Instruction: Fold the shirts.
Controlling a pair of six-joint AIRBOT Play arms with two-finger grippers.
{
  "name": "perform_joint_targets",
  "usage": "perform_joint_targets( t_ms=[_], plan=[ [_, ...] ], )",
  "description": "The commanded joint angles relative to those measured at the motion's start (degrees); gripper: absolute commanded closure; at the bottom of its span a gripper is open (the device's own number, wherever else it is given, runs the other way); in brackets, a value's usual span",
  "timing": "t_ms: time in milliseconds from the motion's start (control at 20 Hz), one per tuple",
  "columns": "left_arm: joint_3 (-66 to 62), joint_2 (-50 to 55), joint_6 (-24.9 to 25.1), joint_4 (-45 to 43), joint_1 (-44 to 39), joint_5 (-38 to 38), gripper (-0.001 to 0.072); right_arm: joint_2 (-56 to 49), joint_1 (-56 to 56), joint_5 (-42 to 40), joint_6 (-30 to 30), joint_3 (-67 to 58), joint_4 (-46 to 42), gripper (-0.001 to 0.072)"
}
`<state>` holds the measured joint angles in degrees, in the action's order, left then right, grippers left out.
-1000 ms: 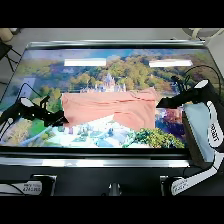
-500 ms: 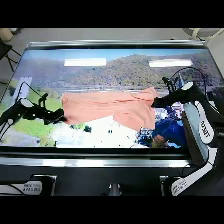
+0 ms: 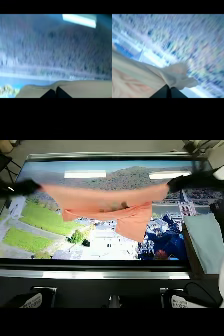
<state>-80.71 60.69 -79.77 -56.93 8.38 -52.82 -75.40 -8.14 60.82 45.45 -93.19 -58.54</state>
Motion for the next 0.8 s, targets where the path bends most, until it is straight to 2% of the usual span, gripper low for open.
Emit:
perform_joint_targets(
  t_ms=[0,150,300,450,600,750],
  plan=[
    [-14.9,-12.1,-1.8,-2.5,0.0,7.6,0.0678,21.9,0.1,-12.0,-1.6,-2.8,-6.7,0.0693],
    [-17.5,-19.3,-5.9,-4.2,0.0,8.0,0.0678,34.4,0.1,-14.4,1.7,-2.8,-11.4,0.0693],
    [-17.5,-23.8,-6.8,-4.2,0.0,7.7,0.0678,40.3,0.1,-15.7,3.2,-2.8,-12.6,0.0693],
    [-17.5,-25.1,-6.9,-6.1,0.0,6.7,0.0678,41.7,0.1,-15.8,3.2,-2.8,-12.7,0.0693],
    [-16.9,-23.5,-8.1,-6.7,0.0,2.2,0.0678,40.0,0.1,-15.6,3.7,-2.8,-15.3,0.0693],
    [-13.4,-20.2,-8.0,-6.9,0.0,-3.0,0.0678,35.4,0.1,-10.2,4.4,-2.8,-16.1,0.0693]
  ],
)
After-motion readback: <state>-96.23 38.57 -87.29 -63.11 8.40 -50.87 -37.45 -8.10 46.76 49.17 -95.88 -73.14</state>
